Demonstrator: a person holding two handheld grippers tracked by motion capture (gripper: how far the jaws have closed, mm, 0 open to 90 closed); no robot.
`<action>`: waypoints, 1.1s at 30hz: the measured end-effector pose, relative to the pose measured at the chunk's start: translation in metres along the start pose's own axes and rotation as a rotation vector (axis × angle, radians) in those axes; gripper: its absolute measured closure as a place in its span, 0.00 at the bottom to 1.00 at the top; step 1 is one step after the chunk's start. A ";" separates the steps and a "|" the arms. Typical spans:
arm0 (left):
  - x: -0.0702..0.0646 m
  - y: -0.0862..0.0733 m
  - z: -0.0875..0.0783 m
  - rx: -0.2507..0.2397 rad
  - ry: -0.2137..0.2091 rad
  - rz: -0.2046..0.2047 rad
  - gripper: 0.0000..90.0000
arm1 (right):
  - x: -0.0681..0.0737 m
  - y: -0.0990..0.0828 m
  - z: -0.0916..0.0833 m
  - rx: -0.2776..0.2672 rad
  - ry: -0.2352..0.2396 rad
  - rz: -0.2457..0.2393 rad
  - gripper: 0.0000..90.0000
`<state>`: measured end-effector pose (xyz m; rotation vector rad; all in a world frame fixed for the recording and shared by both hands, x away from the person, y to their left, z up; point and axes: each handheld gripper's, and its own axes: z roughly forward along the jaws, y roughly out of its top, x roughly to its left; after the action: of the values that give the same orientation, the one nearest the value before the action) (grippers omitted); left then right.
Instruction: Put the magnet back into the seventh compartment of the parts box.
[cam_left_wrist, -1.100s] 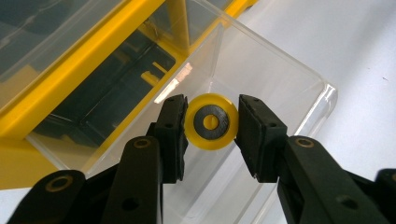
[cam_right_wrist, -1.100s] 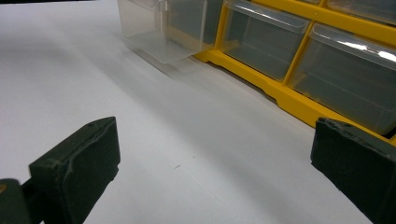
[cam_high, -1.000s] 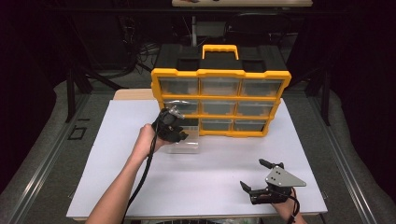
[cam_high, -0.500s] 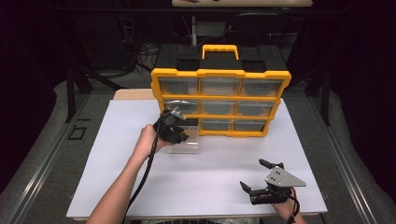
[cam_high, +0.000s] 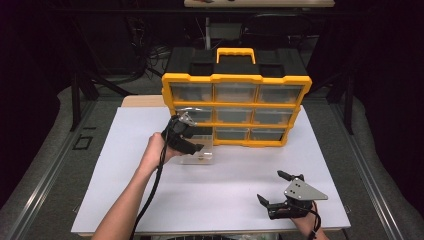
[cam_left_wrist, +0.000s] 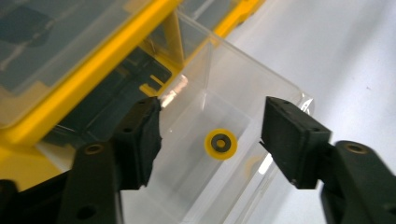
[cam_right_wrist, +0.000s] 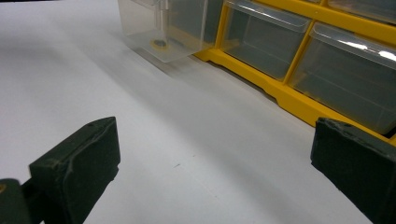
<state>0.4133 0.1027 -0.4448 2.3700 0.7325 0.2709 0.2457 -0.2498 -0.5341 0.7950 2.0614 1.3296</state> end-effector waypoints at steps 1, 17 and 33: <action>0.000 0.000 -0.002 -0.008 0.001 -0.006 0.39 | 0.000 0.000 0.000 0.000 0.000 -0.001 0.01; -0.005 -0.011 -0.030 -0.055 0.063 -0.017 0.05 | 0.001 0.000 -0.001 -0.001 0.001 0.000 0.01; -0.017 -0.045 -0.052 -0.101 0.120 -0.034 0.00 | 0.001 0.000 0.000 0.005 0.001 -0.003 0.01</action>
<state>0.3605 0.1487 -0.4332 2.2589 0.7945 0.4284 0.2446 -0.2488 -0.5340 0.7928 2.0671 1.3241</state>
